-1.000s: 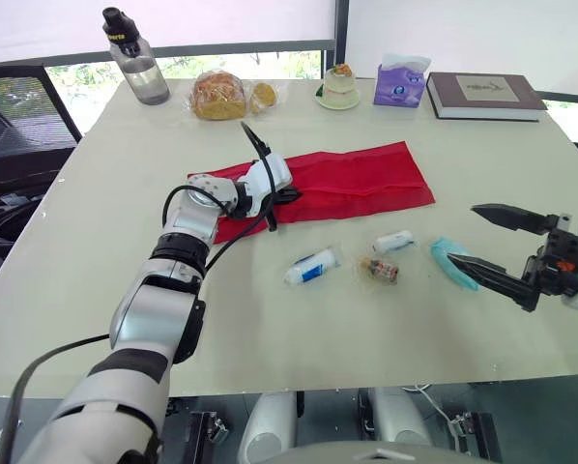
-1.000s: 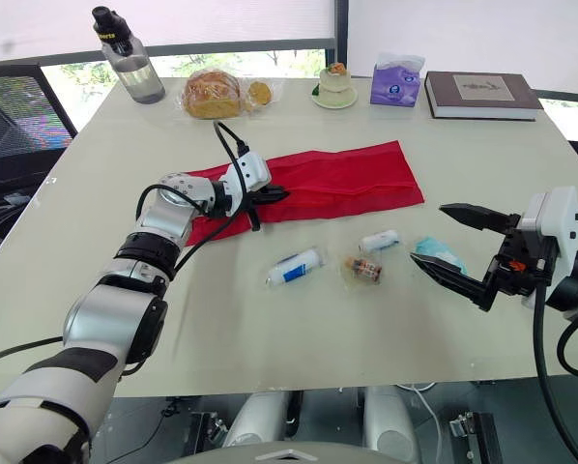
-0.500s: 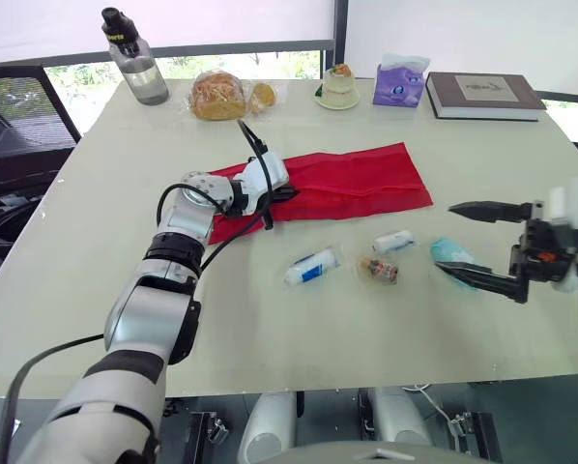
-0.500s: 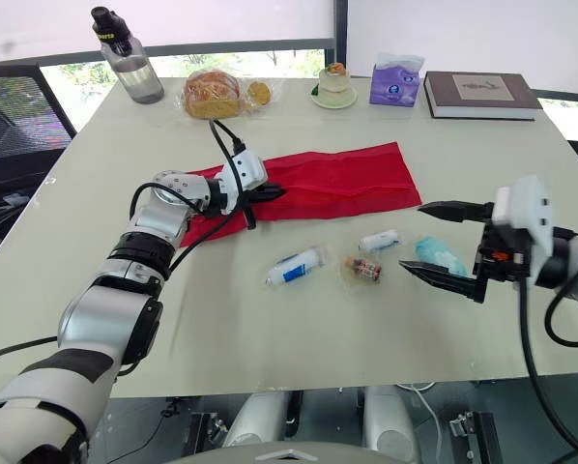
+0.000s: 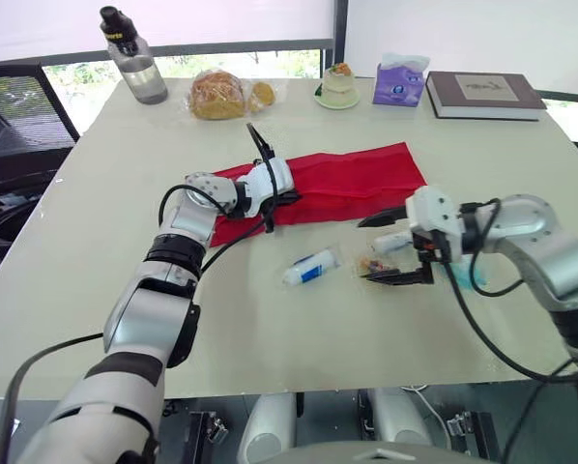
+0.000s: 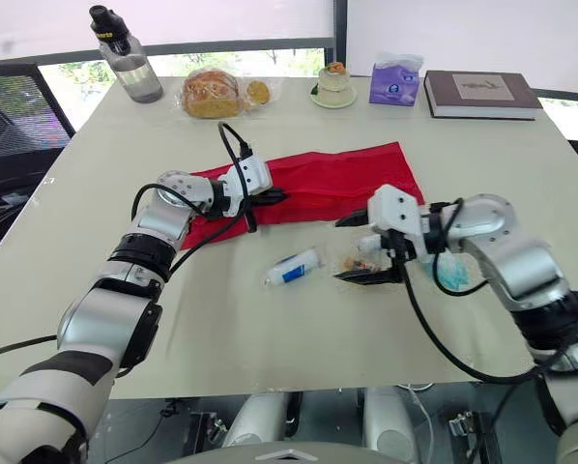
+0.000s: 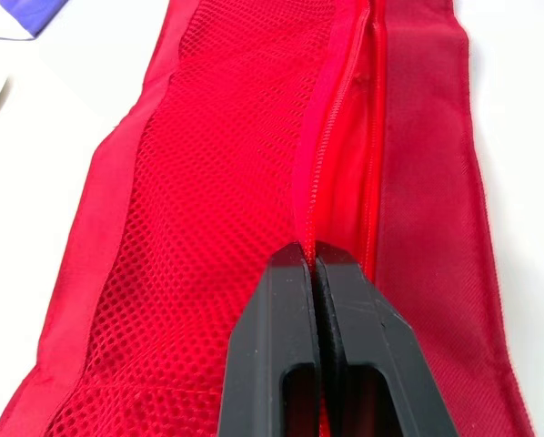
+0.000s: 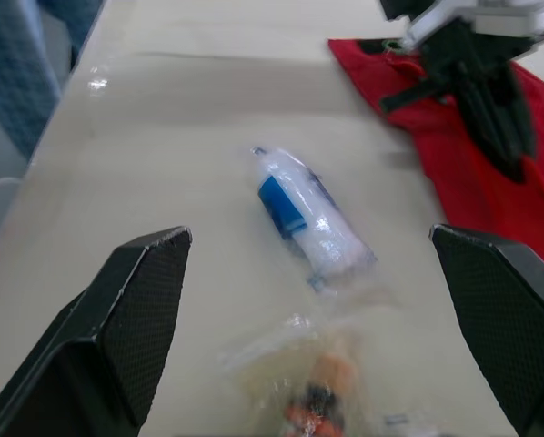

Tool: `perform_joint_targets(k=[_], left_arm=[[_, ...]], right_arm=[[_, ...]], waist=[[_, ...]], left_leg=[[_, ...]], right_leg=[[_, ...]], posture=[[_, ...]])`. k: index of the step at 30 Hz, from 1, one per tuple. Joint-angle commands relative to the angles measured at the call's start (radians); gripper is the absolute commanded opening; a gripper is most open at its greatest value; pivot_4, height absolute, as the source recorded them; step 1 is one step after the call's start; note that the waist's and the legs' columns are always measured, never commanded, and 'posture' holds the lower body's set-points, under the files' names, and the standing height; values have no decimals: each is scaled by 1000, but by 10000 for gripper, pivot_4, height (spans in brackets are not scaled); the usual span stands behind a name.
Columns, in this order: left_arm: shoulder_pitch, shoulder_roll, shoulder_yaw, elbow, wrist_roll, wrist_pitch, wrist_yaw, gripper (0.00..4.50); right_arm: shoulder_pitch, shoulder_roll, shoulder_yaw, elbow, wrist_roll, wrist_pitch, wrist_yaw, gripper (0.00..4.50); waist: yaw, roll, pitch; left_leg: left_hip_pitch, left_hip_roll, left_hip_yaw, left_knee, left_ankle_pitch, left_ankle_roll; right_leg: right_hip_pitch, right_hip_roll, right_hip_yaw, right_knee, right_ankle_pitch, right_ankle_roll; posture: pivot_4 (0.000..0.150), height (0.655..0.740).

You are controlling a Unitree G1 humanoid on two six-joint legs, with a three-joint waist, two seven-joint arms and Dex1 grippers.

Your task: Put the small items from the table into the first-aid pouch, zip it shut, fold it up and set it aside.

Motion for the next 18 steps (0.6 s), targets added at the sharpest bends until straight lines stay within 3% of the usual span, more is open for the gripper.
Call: perform_joint_targets(k=[1,9,18], left_arm=[[8,25,12,-44,-9,-10,-9,379],[32,30,17,-72,-15,5,-4,379],[54,29,21,-96,-18,19,7,379]], right_arm=[[-108,62,103,141,-145,-128,55,45000],[-258,208,223,448,-349,-278,77,45000],[-299,292,247,529,-446,-325,110,45000]], waist=[[-1,0,0],[-8,0,0],[-17,0,0]], left_leg=[[0,0,0,1,0,0],[0,0,-1,0,0,0],[1,0,-1,0,0,0]], right_leg=[[0,0,0,0,0,0],[0,0,-1,1,0,0],[0,0,-1,2,0,0]], posture=[[1500,7400],[1500,7400],[1500,7400]])
